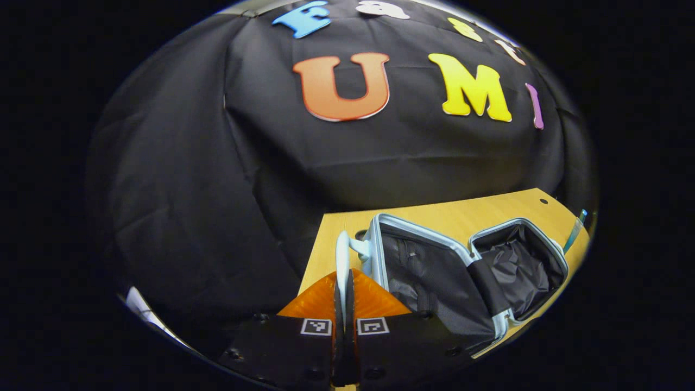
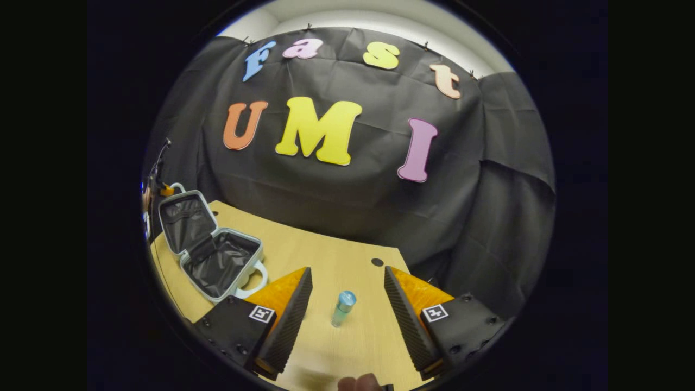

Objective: First open the suitcase, pack the skin care products into it, and then close the suitcase.

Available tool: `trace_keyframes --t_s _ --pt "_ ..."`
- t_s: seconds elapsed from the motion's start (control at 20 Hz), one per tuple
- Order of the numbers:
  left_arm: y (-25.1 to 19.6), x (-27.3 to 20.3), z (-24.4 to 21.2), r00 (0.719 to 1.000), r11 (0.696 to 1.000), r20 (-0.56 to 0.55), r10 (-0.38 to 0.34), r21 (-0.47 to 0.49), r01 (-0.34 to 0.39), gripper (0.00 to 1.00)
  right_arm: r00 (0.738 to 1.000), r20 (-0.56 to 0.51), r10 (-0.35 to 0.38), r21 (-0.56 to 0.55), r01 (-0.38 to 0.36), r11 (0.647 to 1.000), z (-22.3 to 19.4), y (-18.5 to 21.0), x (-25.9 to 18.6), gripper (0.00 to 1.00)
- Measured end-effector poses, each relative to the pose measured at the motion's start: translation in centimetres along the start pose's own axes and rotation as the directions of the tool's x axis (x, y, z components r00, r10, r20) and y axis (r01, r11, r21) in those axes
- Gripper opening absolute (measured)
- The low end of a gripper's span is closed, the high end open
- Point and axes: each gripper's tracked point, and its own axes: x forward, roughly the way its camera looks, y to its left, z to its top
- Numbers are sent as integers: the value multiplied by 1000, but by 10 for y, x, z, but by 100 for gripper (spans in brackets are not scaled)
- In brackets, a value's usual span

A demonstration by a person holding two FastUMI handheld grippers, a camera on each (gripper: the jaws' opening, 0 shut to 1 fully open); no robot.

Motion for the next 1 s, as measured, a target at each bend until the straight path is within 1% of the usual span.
trace_keyframes --t_s 0.1,0.2,0.35,0.4,0.5,0.55,0.6,0.65,0.7,0.75,0.8,0.85,0.95,1.0 --pt "4 16 -30 999 996 -31 -36 -79 34 3 1000 -9 -3 -7 3 1000 -2 4 -2 80" --pt "5 26 -55 996 986 -62 -71 -156 61 3 1000 -20 -15 -36 15 999 -6 4 -1 80" --pt "-1 36 -78 990 972 -81 -115 -213 95 3 998 -48 -32 -50 29 998 -15 4 -2 80" --pt "-2 38 -84 989 970 -89 -118 -222 95 3 998 -54 -34 -50 31 998 -17 4 -2 80" --pt "1 40 -81 992 960 -44 -121 -258 106 3 998 -57 -34 -52 31 998 -16 8 -2 80" --pt "5 40 -85 993 960 -48 -104 -266 88 4 998 -56 -33 -53 30 998 -17 10 -2 80" --pt "9 39 -89 995 961 -51 -88 -267 71 11 998 -58 -32 -54 29 998 -19 11 -2 80" --pt "14 40 -90 996 960 -42 -76 -272 62 9 998 -61 -30 -51 27 998 -21 12 -3 80" --pt "19 41 -90 997 961 -39 -61 -272 48 28 997 -67 -30 -45 28 999 -22 12 -3 79" --pt "25 37 -89 998 964 -42 -39 -263 26 33 997 -71 -32 -38 29 999 -25 11 -4 80" --pt "30 33 -87 999 967 -41 -22 -256 11 60 997 -74 -34 -32 32 999 -27 10 -5 80" --pt "31 27 -84 999 967 -36 -20 -253 10 74 996 -76 -36 -29 34 999 -29 9 -6 79" --pt "29 3 -74 999 969 -29 -36 -247 28 100 996 -81 -34 -18 33 999 -35 7 -8 80" --pt "23 -9 -65 999 971 -13 -47 -234 43 98 996 -85 -33 -10 32 999 -39 6 -9 80"
